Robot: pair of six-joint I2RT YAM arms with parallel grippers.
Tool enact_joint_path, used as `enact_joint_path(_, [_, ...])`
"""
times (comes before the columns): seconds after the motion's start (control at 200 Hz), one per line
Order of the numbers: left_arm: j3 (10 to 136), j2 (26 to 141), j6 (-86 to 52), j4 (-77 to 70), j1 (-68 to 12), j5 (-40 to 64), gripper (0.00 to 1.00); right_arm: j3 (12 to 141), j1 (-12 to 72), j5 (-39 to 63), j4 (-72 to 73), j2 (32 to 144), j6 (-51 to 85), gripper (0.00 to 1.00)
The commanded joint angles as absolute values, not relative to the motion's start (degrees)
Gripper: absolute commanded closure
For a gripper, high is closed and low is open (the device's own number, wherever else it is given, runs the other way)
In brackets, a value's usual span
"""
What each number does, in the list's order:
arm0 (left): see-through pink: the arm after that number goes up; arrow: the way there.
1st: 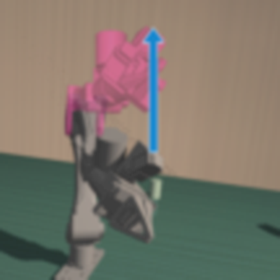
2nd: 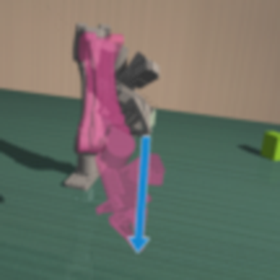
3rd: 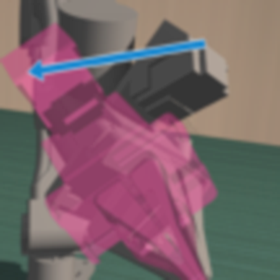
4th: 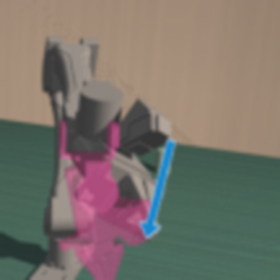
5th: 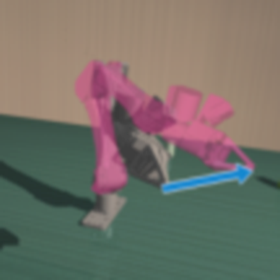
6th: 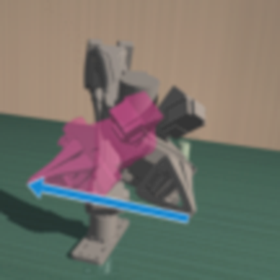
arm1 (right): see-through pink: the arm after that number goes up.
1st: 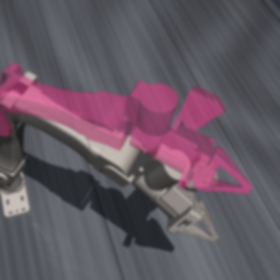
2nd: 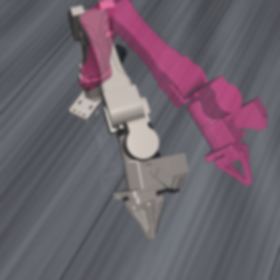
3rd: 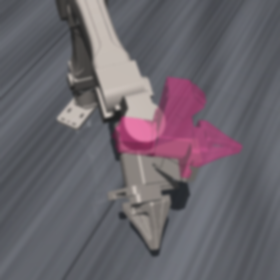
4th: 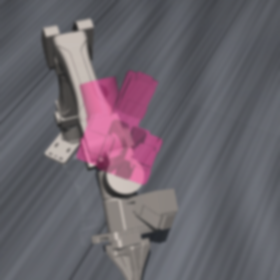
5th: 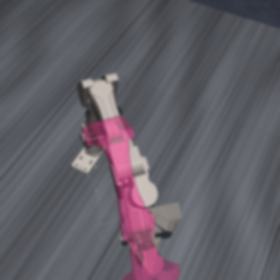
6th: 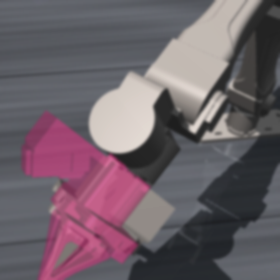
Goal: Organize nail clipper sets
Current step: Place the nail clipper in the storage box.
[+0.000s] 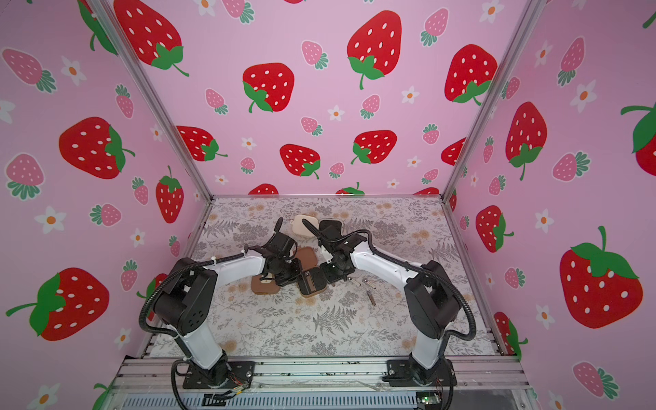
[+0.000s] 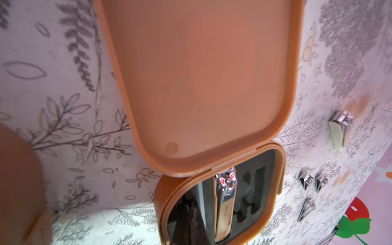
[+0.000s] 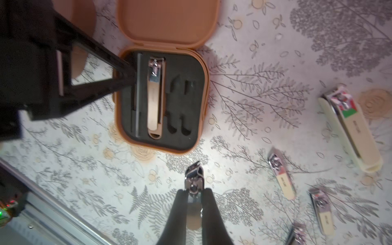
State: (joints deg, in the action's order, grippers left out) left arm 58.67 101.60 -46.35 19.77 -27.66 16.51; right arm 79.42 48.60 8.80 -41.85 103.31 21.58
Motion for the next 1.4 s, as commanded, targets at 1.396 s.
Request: enact_joint_path(1.396, [56.4, 101.4, -47.1, 19.3, -28.0, 17.8, 1.00, 96.2, 49.7, 11.3, -45.6, 126.2, 28.2, 0.92])
